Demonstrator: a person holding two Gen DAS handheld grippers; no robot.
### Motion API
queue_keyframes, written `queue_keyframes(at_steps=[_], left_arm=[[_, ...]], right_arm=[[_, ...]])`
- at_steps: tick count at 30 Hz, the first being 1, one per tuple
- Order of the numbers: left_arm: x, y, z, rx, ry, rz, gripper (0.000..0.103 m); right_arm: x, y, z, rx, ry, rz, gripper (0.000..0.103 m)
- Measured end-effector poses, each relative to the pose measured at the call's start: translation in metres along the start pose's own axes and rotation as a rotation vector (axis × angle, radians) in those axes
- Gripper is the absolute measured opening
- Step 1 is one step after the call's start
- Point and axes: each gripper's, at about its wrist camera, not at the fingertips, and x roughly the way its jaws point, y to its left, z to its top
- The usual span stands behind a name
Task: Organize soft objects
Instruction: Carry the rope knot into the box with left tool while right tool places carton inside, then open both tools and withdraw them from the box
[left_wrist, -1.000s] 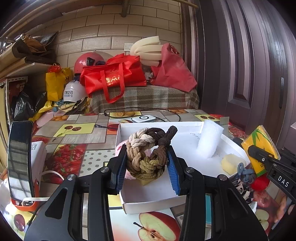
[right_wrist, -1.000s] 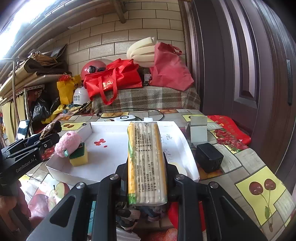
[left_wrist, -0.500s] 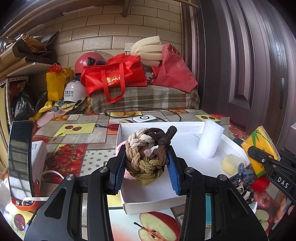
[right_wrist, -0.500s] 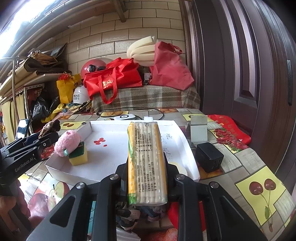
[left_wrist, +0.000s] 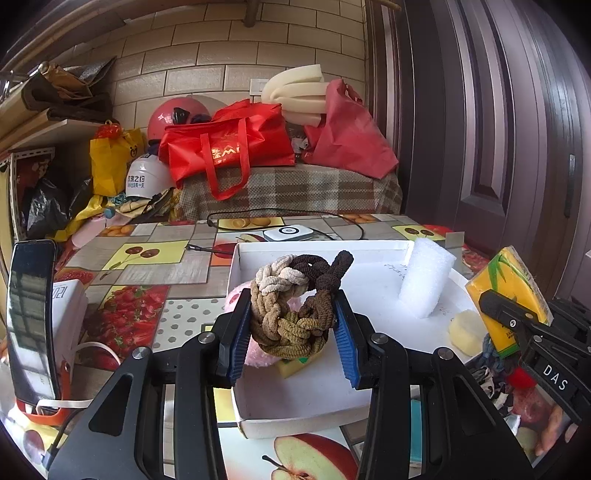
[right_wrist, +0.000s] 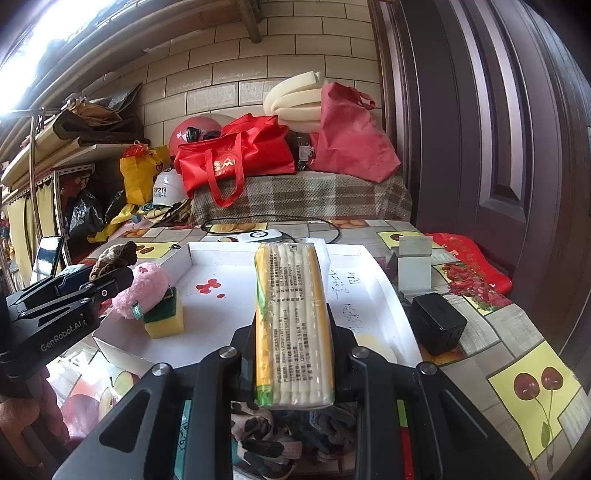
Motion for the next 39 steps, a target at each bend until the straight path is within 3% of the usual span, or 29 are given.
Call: queue_keyframes(at_steps=[17, 23, 25, 29, 30, 33, 35, 39], left_arm=[[0.042, -0.01, 0.011, -0.003, 0.071, -0.004, 0.04], [0.056, -0.019, 0.012, 0.034, 0.111, 0.022, 0.041], [0.062, -0.027, 0.012, 0.078, 0.138, 0.01, 0.046], [0.064, -0.034, 0.01, 0.115, 0.149, 0.029, 0.056], [0.063, -0.031, 0.01, 0.101, 0.144, 0.037, 0.065], [0.061, -0.022, 0.011, 0.055, 0.131, 0.032, 0.074], [0.059, -0.023, 0.011, 0.055, 0.125, 0.038, 0.078], [0.055, -0.021, 0.012, 0.044, 0.106, 0.039, 0.08]], right_arm=[[0.045, 0.012, 0.015, 0.007, 0.055, 0.032, 0.026], [0.071, 0.008, 0.017, 0.039, 0.153, 0.04, 0.026], [0.079, 0.005, 0.016, 0.057, 0.198, 0.055, 0.026], [0.085, -0.003, 0.014, 0.094, 0.24, 0.022, 0.041], [0.084, -0.006, 0.013, 0.109, 0.24, 0.017, 0.05], [0.083, -0.017, 0.011, 0.169, 0.236, 0.004, 0.072], [0.081, -0.022, 0.011, 0.193, 0.228, -0.008, 0.079], [0.074, -0.02, 0.012, 0.184, 0.19, -0.043, 0.08]])
